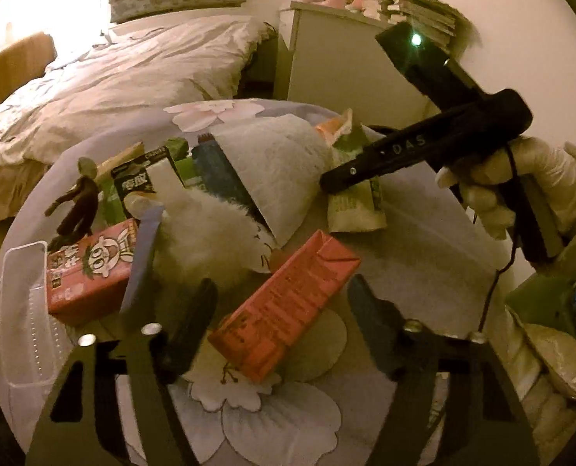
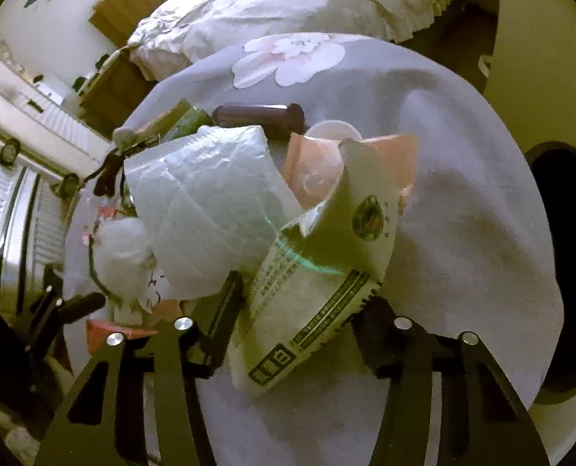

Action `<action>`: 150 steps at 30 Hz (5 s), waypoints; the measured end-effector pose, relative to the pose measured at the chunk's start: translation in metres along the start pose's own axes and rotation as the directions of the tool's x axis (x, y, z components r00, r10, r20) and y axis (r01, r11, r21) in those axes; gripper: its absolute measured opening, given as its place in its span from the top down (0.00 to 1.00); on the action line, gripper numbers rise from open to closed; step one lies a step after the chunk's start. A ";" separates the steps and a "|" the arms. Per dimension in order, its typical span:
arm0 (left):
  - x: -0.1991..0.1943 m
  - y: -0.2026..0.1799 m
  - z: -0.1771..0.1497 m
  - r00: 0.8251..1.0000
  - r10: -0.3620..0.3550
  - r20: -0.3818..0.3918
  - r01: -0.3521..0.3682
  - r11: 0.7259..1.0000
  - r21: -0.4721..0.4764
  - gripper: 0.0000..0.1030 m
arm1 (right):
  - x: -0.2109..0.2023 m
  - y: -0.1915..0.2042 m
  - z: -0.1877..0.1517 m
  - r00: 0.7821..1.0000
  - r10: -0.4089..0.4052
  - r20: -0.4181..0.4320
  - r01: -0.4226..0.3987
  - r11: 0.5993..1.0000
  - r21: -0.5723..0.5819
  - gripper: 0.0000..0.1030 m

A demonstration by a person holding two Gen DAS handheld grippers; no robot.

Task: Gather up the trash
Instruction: 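Grasp the red juice carton with the left tool while the right tool grasps the white-green packet, then carry the carton and packet over the black bin and open both tools, then move both open tools back over the table, then grasp the clear plastic tray with the left tool while the right tool grasps the white plush toy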

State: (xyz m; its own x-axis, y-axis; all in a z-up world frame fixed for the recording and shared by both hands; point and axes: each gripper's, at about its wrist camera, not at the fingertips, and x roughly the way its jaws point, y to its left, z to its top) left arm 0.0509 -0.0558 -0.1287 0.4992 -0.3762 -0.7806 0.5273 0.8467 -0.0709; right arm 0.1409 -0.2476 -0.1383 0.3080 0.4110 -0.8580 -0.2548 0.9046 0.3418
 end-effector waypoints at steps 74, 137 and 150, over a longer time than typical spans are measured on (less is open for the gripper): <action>0.201 -0.171 0.195 0.935 -0.338 -0.109 0.312 0.928 -0.205 0.68 | -0.075 -0.290 -0.048 0.976 -0.182 0.124 0.128 0.928 0.350 0.85; -0.050 0.180 -0.055 0.974 0.223 0.033 -0.145 0.733 -0.665 0.56 | 0.045 0.157 -0.010 0.995 -0.052 0.084 0.090 0.839 -0.536 0.38; -0.056 0.176 -0.058 0.965 0.260 0.036 -0.170 0.723 -0.669 0.94 | 0.032 0.151 -0.014 0.997 0.000 0.079 0.040 0.859 -0.511 0.57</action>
State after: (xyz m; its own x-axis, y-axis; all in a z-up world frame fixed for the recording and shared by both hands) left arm 0.0762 0.1361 -0.1333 0.6436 -0.1559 -0.7493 -0.1640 0.9282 -0.3340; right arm 0.0989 -0.0998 -0.1194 0.3798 0.4189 -0.8248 -0.6745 0.7356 0.0630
